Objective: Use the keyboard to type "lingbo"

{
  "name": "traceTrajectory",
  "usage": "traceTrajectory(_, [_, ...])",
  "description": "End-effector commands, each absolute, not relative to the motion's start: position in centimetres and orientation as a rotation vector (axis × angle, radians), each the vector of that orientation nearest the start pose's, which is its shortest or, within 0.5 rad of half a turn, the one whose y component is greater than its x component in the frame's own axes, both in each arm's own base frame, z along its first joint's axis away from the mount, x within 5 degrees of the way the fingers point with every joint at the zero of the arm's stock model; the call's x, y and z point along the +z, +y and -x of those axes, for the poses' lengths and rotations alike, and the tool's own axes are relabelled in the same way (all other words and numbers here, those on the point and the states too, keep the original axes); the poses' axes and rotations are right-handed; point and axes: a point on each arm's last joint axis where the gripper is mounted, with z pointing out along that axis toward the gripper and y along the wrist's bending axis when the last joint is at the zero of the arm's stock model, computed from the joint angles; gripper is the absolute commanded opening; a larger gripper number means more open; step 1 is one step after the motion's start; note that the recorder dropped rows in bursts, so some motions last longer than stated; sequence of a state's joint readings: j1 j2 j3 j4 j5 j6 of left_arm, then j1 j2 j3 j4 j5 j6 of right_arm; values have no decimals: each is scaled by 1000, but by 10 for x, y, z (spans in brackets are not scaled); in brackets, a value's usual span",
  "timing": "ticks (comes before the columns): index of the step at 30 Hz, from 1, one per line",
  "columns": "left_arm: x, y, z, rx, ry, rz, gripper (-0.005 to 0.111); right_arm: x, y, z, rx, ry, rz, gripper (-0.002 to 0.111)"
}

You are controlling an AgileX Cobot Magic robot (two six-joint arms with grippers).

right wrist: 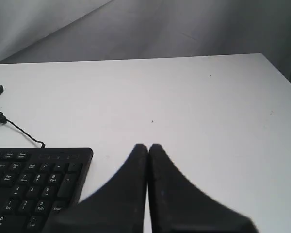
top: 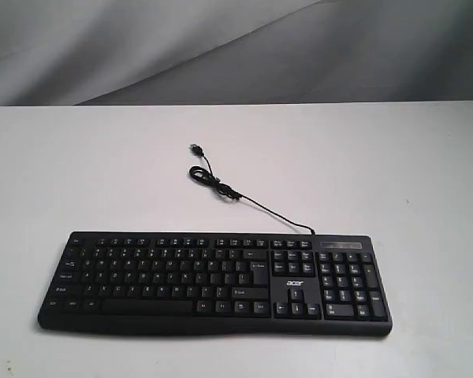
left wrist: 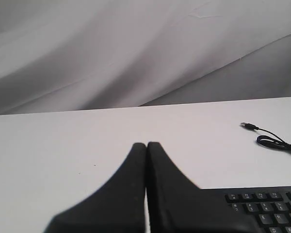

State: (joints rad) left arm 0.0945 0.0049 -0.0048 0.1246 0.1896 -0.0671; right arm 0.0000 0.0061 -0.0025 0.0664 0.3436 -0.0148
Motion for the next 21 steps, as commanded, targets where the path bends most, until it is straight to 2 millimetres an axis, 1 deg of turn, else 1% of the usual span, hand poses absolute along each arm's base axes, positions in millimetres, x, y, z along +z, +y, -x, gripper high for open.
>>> traceTrajectory(1, [197,7,-56,127,1667,47,1,182,2,-54,50,1826,-26,0])
traceTrajectory(5, [197,7,-56,127,1667,47,1,188,1,-55,7,1765,4,0])
traceTrajectory(12, [197,7,-56,127,1667,47,1,222,0,-55,3,1381,-7,0])
traceTrajectory(16, [197,7,-56,127,1667,47,1,232,-1,-52,6,1273,-14,0])
traceTrajectory(19, [197,7,-56,127,1667,47,1,239,-2,-50,31,1185,-48,0])
traceTrajectory(20, [197,7,-56,127,1667,47,1,246,-4,-47,101,1096,-118,0])
traceTrajectory(21, [197,7,-56,127,1667,47,1,248,-5,-46,157,1075,-155,0])
